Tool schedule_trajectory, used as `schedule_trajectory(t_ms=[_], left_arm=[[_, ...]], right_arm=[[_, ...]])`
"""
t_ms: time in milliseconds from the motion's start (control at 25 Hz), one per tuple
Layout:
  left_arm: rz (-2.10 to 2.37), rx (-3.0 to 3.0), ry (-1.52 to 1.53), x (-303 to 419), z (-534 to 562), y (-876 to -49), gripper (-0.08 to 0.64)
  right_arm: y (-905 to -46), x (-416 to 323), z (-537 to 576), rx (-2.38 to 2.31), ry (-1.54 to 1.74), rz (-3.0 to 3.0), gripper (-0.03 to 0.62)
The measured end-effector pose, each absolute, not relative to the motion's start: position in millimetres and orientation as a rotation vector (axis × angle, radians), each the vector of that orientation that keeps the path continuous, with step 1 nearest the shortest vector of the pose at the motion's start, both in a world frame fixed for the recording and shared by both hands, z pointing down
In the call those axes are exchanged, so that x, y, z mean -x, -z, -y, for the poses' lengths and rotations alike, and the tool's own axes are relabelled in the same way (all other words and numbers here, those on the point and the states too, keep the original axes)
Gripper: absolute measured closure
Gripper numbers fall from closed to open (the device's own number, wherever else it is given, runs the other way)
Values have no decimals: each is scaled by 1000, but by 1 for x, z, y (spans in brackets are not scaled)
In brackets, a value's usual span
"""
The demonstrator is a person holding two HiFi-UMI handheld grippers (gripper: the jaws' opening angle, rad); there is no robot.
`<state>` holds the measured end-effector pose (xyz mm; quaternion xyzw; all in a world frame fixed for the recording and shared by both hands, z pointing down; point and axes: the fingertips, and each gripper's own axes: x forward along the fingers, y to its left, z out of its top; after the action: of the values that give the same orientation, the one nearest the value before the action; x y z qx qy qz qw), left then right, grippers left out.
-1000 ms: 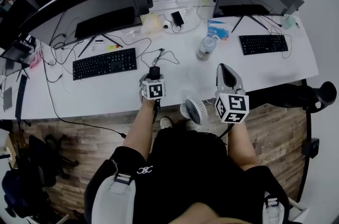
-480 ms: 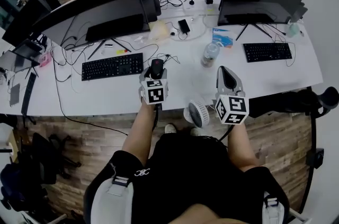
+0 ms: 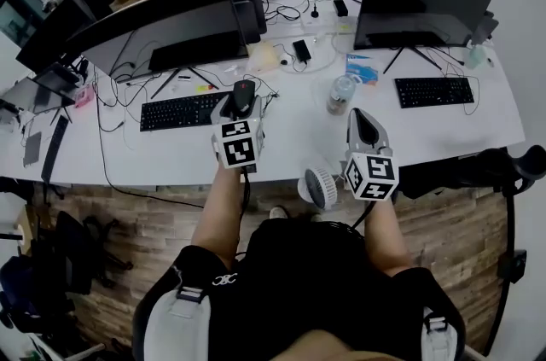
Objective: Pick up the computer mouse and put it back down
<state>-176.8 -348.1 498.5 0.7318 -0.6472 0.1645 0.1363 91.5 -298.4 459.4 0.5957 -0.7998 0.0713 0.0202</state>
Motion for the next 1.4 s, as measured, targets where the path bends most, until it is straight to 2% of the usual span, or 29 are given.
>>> schedule_trajectory(t_ms=[240, 440, 920, 1400], left_arm=[[1924, -2126, -461, 184, 348, -483, 239], [1905, -2087, -500, 186, 345, -506, 240], [1742, -2021, -546, 167, 344, -604, 241], [1538, -1975, -754, 142, 326, -739, 241]], right_arm=[[-457, -88, 299, -1835, -221, 2503, 594], [-461, -89, 298, -1831, -226, 2494, 594], [-476, -91, 295, -1809, -224, 2404, 595], [-482, -101, 289, -1851, -250, 2335, 594]])
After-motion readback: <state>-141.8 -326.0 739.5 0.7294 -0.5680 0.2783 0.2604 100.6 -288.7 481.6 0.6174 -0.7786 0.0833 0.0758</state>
